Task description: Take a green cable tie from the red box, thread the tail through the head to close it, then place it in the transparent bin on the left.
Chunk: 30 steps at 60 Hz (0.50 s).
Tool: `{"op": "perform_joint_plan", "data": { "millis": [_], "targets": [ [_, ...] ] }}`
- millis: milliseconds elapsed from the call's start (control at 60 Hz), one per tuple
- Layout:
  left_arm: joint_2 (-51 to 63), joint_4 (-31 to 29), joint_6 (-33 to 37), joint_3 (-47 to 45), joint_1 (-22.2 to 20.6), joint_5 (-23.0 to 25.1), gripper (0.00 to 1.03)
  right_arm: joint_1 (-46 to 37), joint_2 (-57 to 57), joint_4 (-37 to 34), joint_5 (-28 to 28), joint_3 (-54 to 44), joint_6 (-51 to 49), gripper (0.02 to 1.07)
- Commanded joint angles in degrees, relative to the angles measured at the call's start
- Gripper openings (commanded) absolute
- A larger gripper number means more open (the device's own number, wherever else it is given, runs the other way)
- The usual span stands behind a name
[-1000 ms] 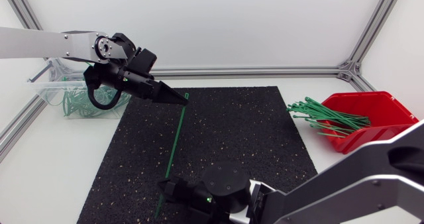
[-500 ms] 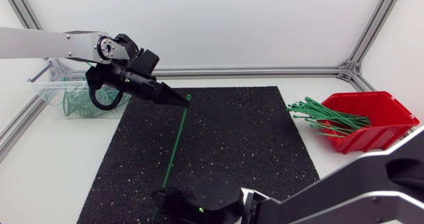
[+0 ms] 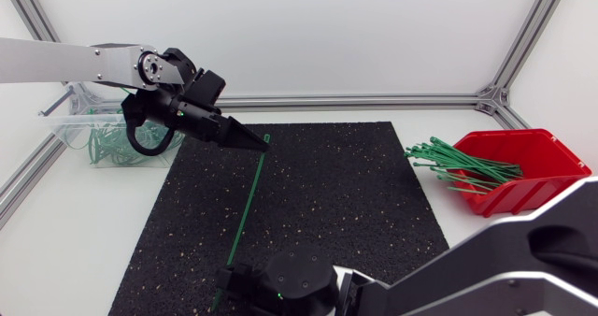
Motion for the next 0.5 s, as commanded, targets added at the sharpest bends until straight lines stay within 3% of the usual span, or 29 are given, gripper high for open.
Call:
{"op": "perform_joint_plan", "data": {
  "millis": [0,483],
  "targets": [
    [0.5,-1.0,1.5,0.8,-0.3,0.0,0.03,0.6,-0.4,0.0,0.2,0.4,1.3,0.31],
    [0.0,-2.1,1.4,1.6,-0.7,0.0,0.03,0.0,-5.0,-3.7,0.5,0.5,7.6,0.25]
  ]
}}
